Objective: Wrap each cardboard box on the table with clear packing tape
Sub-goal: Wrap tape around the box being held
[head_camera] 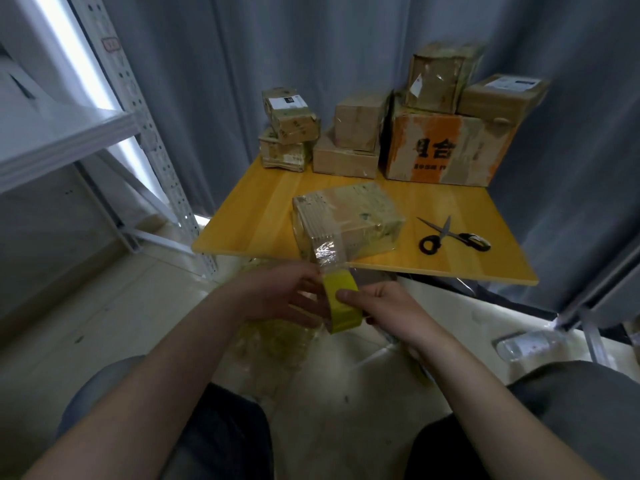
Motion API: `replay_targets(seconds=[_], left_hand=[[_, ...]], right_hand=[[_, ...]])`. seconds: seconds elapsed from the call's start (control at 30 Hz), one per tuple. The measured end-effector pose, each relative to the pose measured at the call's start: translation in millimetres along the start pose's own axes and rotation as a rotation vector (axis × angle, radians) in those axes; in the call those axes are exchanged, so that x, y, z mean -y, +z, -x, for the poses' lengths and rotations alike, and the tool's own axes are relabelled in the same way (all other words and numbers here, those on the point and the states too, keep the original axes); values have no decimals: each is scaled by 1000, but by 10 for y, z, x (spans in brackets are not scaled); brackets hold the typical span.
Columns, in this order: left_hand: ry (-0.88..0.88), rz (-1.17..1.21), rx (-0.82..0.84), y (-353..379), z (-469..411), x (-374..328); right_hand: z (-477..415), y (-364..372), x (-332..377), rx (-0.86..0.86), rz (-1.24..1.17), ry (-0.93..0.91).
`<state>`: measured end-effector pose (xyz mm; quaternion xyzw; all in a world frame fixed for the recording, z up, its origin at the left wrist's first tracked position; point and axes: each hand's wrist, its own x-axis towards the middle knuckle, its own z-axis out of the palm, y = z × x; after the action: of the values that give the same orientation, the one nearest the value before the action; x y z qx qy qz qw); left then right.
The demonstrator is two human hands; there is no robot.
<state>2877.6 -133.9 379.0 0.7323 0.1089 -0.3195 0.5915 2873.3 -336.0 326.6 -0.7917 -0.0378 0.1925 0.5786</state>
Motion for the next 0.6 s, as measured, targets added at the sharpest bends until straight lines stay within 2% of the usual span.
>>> replay_targets(seconds=[0.03, 0.1, 0.17, 0.2, 0.27, 0.33, 0.4, 0.5, 0.6], left_hand=[[-13, -165, -77, -57, 45, -28], [31, -627, -389, -184, 35, -75], [299, -1020, -749, -280, -60, -49], [484, -1154, -833, -281, -123, -31], [736, -1357, -799, -257, -284, 5], [819, -1518, -758, -237, -466, 72], [870, -1511, -767, -234, -579, 108], [1035, -1336, -772, -221, -596, 16], [975, -1203, -730, -219, -492, -173]], right_hand=[[22, 22, 4, 6, -28, -11], [28, 46, -20, -21, -30, -40], [47, 58, -14, -39, -44, -58], [67, 63, -7, -40, -76, -64], [118, 68, 15, -40, -133, -71], [191, 65, 56, -49, -122, -100], [240, 84, 73, -66, -84, -132], [285, 79, 92, -133, -136, -208], [327, -30, 167, -212, -146, -246]])
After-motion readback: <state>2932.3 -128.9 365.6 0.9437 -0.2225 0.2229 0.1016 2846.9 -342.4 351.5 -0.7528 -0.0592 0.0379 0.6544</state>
